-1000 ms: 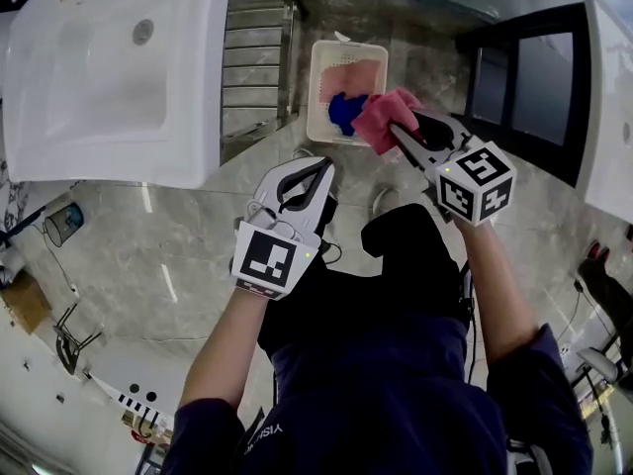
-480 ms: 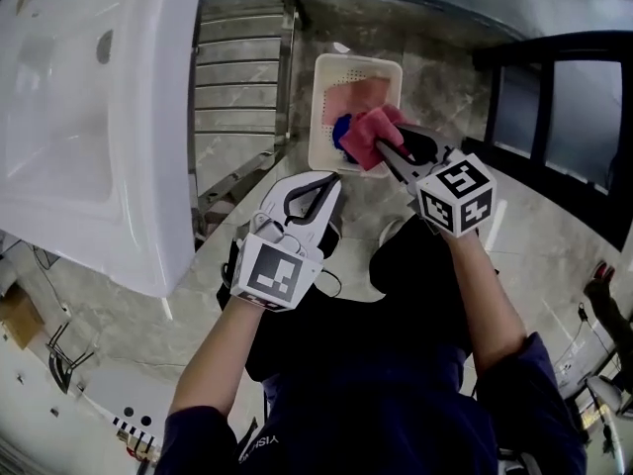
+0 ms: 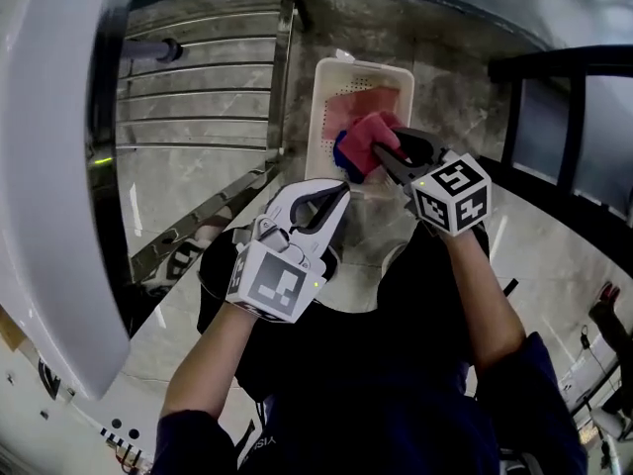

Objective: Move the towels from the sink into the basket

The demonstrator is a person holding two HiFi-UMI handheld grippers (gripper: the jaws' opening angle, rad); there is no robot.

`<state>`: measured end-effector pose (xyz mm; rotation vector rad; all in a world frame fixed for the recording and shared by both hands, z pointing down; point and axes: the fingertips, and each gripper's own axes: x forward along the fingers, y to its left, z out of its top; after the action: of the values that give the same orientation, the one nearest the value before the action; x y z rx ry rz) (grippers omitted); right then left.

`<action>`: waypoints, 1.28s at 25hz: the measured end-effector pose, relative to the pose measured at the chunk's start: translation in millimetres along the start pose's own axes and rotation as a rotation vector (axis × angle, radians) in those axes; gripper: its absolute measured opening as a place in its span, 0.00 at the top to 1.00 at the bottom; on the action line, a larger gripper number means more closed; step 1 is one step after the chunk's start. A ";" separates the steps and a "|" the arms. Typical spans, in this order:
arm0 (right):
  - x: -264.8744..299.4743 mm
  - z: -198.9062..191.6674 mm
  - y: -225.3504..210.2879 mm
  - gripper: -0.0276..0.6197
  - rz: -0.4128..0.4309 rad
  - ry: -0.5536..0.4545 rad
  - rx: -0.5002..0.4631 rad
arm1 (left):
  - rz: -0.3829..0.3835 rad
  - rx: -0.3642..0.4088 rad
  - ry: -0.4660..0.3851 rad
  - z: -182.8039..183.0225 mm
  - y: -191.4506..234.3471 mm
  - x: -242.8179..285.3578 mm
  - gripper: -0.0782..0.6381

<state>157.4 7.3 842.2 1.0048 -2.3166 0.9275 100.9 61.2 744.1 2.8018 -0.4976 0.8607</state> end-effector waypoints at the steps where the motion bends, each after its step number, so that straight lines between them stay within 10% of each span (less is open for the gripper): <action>1: 4.7 -3.1 -2.9 0.78 0.005 0.004 -0.005 | -0.010 -0.002 0.002 -4.0 -0.4 2.1 0.89; 32: 15.1 -30.7 -32.8 0.71 -0.074 -0.064 -0.039 | 0.119 -0.004 -0.094 0.0 17.6 -0.6 0.89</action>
<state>176.8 6.0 885.3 1.1104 -2.3235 0.8295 94.1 45.0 744.9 2.8428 -0.6860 0.7512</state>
